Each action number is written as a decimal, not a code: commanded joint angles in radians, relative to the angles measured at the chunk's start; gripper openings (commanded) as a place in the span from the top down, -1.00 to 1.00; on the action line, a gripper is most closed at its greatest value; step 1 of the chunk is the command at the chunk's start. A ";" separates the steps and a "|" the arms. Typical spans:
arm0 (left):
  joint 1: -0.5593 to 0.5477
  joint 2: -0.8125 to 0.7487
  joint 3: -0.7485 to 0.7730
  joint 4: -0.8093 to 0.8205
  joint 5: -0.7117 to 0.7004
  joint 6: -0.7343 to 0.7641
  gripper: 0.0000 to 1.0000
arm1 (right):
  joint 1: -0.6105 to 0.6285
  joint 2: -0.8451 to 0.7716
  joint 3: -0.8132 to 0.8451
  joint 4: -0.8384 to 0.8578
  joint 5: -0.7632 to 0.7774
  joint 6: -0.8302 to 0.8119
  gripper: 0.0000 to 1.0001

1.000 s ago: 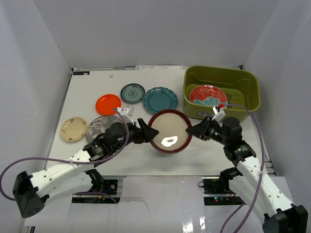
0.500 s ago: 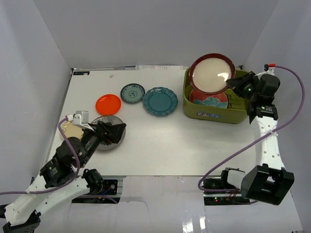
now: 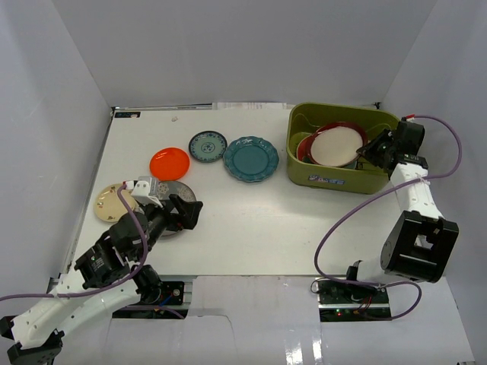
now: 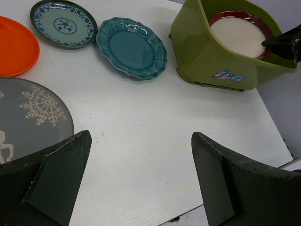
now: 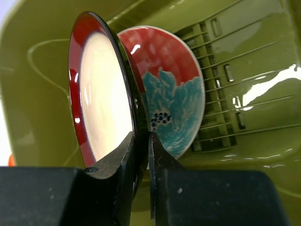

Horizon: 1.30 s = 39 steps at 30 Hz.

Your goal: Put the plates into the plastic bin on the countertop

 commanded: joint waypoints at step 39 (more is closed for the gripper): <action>0.086 -0.021 0.015 0.019 -0.021 0.017 -0.96 | 0.821 -0.293 -0.265 0.399 0.254 0.123 -0.53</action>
